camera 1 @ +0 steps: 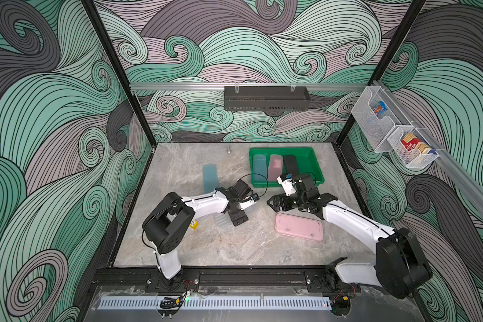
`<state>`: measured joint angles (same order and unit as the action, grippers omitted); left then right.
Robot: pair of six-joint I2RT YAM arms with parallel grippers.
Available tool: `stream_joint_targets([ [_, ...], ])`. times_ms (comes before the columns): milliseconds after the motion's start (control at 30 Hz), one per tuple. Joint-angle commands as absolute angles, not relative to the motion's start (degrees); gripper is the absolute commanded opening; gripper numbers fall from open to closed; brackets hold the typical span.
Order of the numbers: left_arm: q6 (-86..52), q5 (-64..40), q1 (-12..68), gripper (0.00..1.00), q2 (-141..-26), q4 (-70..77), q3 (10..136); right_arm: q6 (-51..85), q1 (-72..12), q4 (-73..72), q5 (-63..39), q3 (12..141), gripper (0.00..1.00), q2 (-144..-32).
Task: Put the pencil case into the storage box
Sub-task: Pick up the pencil case from the center of the board.
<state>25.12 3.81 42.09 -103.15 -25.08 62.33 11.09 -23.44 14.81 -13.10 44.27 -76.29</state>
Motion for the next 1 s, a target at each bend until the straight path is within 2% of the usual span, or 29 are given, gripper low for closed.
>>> stream_joint_targets([
  [0, 25.9, 1.4, 41.4, 0.93, -106.2, -30.1, 64.0, 10.4, -22.5, 15.1, -14.5, 44.8, 0.99, -76.2],
  [100, 26.1, 0.9, 41.2, 0.91, -106.6, -30.8, 64.1, 10.1, -21.4, 15.3, -15.2, 44.9, 0.99, -76.1],
  [233, 25.2, -0.3, 41.0, 0.75, -107.7, -33.6, 65.7, 9.8, -16.3, 16.2, -17.2, 44.7, 0.99, -74.5],
  [400, 20.9, -2.5, 41.1, 0.7, -108.5, -35.8, 68.4, 9.4, -9.0, 17.2, -20.5, 43.9, 0.99, -70.4],
  [600, 14.4, -5.9, 41.6, 0.7, -107.8, -36.3, 70.6, 10.0, -7.5, 18.0, -21.0, 43.7, 0.99, -68.3],
  [833, 6.8, -7.4, 42.4, 0.62, -109.0, -37.4, 71.9, 10.0, -5.6, 19.2, -19.6, 46.6, 0.99, -71.5],
  [967, 4.4, -6.0, 42.5, 0.59, -108.9, -37.5, 71.1, 8.0, -3.8, 23.6, -15.2, 53.4, 0.99, -77.0],
])
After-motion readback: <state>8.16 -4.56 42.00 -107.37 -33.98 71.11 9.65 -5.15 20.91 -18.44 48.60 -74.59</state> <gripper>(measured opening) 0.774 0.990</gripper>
